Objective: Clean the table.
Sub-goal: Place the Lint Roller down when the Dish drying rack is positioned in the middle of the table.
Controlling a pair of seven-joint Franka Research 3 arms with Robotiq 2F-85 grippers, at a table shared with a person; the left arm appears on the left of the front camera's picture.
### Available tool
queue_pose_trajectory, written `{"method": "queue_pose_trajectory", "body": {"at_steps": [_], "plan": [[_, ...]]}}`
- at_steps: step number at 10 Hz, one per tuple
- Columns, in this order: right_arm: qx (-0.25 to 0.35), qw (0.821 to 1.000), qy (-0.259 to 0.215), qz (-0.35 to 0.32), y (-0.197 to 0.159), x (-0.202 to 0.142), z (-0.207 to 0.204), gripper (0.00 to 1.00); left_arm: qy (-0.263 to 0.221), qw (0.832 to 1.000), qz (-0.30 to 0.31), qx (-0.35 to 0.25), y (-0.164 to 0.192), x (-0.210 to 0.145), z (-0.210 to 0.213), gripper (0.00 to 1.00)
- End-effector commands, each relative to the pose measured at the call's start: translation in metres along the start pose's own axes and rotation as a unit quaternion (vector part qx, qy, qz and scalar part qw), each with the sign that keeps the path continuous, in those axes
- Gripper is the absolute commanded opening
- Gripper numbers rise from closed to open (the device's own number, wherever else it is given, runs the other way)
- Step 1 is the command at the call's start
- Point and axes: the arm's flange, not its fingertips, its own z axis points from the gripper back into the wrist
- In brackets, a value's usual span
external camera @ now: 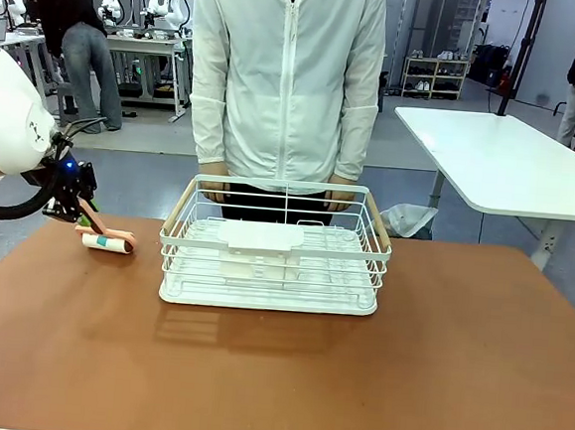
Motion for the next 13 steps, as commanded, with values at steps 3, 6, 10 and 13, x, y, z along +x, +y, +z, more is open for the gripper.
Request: {"method": "queue_pose_trajectory", "body": {"at_steps": [3,6,10,13], "plan": [[0.01,1.0,-0.004,0.005,0.002,0.001,0.0,1.0,-0.002,1.0,0.006,0.012,0.003,-0.006,0.017,0.94],[0.01,1.0,-0.004,0.005,0.002,0.001,0.0,1.0,-0.004,1.0,0.01,0.028,0.002,-0.008,0.026,1.0],[0.01,1.0,-0.004,0.005,0.002,0.001,0.0,1.0,-0.005,0.996,0.018,0.082,-0.002,-0.012,0.042,1.0],[0.01,1.0,-0.004,0.005,0.002,0.001,0.0,1.0,-0.015,0.996,0.023,0.09,-0.004,-0.012,0.049,1.0]]}}
